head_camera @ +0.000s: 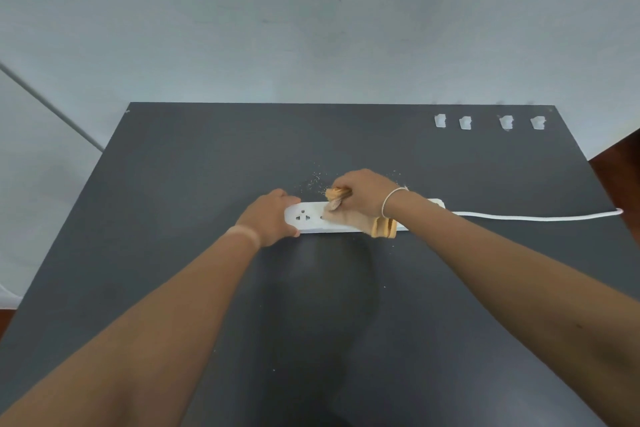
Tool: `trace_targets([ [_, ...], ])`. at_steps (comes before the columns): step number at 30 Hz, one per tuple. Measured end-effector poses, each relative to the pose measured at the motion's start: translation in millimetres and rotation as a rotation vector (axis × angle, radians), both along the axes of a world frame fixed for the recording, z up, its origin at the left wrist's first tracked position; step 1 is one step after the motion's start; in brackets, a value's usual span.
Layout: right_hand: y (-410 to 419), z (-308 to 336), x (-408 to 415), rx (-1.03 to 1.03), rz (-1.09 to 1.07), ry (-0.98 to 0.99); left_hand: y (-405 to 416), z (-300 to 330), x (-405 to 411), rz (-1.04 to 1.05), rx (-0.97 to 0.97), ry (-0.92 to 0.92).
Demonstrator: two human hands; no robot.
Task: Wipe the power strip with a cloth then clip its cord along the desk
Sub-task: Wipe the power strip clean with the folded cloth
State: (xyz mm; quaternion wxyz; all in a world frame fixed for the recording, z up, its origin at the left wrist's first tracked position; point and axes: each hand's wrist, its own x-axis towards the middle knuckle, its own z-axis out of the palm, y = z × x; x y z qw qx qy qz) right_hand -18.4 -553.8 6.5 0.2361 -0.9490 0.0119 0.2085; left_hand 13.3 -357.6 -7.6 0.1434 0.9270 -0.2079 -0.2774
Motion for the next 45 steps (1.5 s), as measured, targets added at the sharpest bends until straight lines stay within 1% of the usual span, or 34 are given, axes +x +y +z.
trace_targets([
  [2, -3.3, 0.5, 3.9, -0.055, -0.068, -0.116, 0.1, -0.4, -0.4, 0.000, 0.003, -0.001],
  [3, -4.3, -0.1, 5.9, -0.014, -0.090, -0.133, 0.1, -0.6, -0.3, 0.000, 0.005, 0.000],
  [5, 4.3, 2.2, 4.7, 0.092, -0.017, -0.048, 0.7, -1.1, 0.5, -0.008, 0.012, 0.000],
  [6, 10.2, 0.6, 2.7, 0.105, 0.029, 0.006, 0.8, -1.5, 1.0, -0.015, 0.015, -0.003],
  [8, 14.7, -3.9, 1.8, 0.044, 0.036, -0.011, 0.6, -1.5, 0.7, -0.017, 0.016, -0.006],
  [10, 11.1, -2.5, 5.2, -0.020, -0.061, -0.136, 0.1, -1.3, 0.5, -0.011, 0.019, -0.008],
  [11, 10.2, -1.8, 7.4, -0.014, -0.079, -0.167, 0.2, -1.3, 0.8, -0.010, 0.021, -0.009],
  [13, 17.3, 1.6, 7.8, 0.019, 0.005, -0.100, 0.6, -1.8, 1.7, -0.013, 0.026, -0.005],
  [15, 22.6, -0.9, 7.0, -0.060, 0.047, -0.057, 0.4, -1.6, 2.2, -0.019, 0.036, -0.006],
  [17, 14.3, -0.7, 8.6, -0.115, -0.049, -0.155, -0.4, -1.6, 2.2, -0.019, 0.041, -0.012],
  [18, 8.3, 0.9, 9.2, -0.093, -0.092, -0.180, -0.8, -1.8, 2.5, -0.016, 0.041, -0.015],
  [19, 3.1, 2.8, 7.4, -0.035, -0.108, -0.162, -1.0, -1.5, 2.4, -0.014, 0.042, -0.014],
  [20, -1.9, 3.7, 4.7, 0.016, -0.090, -0.100, -0.9, -1.3, 2.3, -0.013, 0.045, -0.013],
  [22, -9.3, 7.0, -5.0, 0.010, -0.062, 0.030, -1.1, -1.0, 2.5, -0.017, 0.058, -0.019],
  [23, -16.0, 7.4, -8.4, -0.012, -0.100, 0.024, -1.3, -0.7, 2.2, -0.019, 0.066, -0.020],
  [25, -32.2, 9.3, -11.5, -0.050, -0.223, -0.104, -2.0, -0.4, 2.3, -0.018, 0.075, -0.022],
  [26, -39.0, 9.6, -13.3, -0.030, -0.252, -0.127, -2.7, -0.2, 2.6, -0.018, 0.079, -0.023],
  [29, -43.7, 10.2, -23.3, 0.006, -0.150, 0.040, -5.9, 1.8, 3.1, -0.035, 0.133, -0.035],
  [30, -46.8, 7.4, -25.3, -0.008, -0.170, 0.029, -7.6, 3.3, 3.1, -0.044, 0.162, -0.045],
  [32, -58.2, 7.4, -28.6, -0.017, -0.287, -0.111, -13.1, 7.0, 2.3, -0.066, 0.224, -0.072],
  [33, -63.8, 7.3, -29.8, -0.004, -0.315, -0.144, -17.2, 9.0, 2.0, -0.081, 0.247, -0.090],
  [34, -66.8, 8.8, -31.5, 0.025, -0.293, -0.125, -22.0, 10.9, 1.6, -0.098, 0.265, -0.109],
  [35, -67.5, 10.8, -34.3, 0.044, -0.242, -0.059, -27.8, 12.9, 0.7, -0.119, 0.275, -0.124],
  [36, -66.9, 11.2, -37.8, 0.042, -0.203, 0.007, -34.6, 14.5, -0.6, -0.138, 0.274, -0.134],
  [37, -67.4, 11.6, -40.7, 0.010, -0.203, 0.032, -42.0, 15.8, -2.6, -0.154, 0.263, -0.136],
  [38, -71.7, 9.4, -41.5, -0.012, -0.230, 0.012, -49.7, 16.2, -5.0, -0.170, 0.248, -0.129],
  [40, -84.6, 10.2, -44.0, -0.036, -0.336, -0.109, -64.7, 15.8, -11.2, -0.196, 0.208, -0.110],
  [41, -88.7, 11.9, -45.9, -0.030, -0.357, -0.113, -71.3, 15.4, -14.0, -0.207, 0.185, -0.105],
  [42, -90.6, 13.8, -48.7, 0.000, -0.319, -0.071, -77.3, 14.9, -16.6, -0.216, 0.163, -0.100],
  [44, -88.9, 15.7, -56.6, 0.005, -0.201, 0.096, -88.1, 13.4, -20.9, -0.234, 0.128, -0.090],
  [45, -89.0, 15.1, -60.2, -0.006, -0.212, 0.092, -92.9, 12.9, -23.2, -0.243, 0.116, -0.086],
])
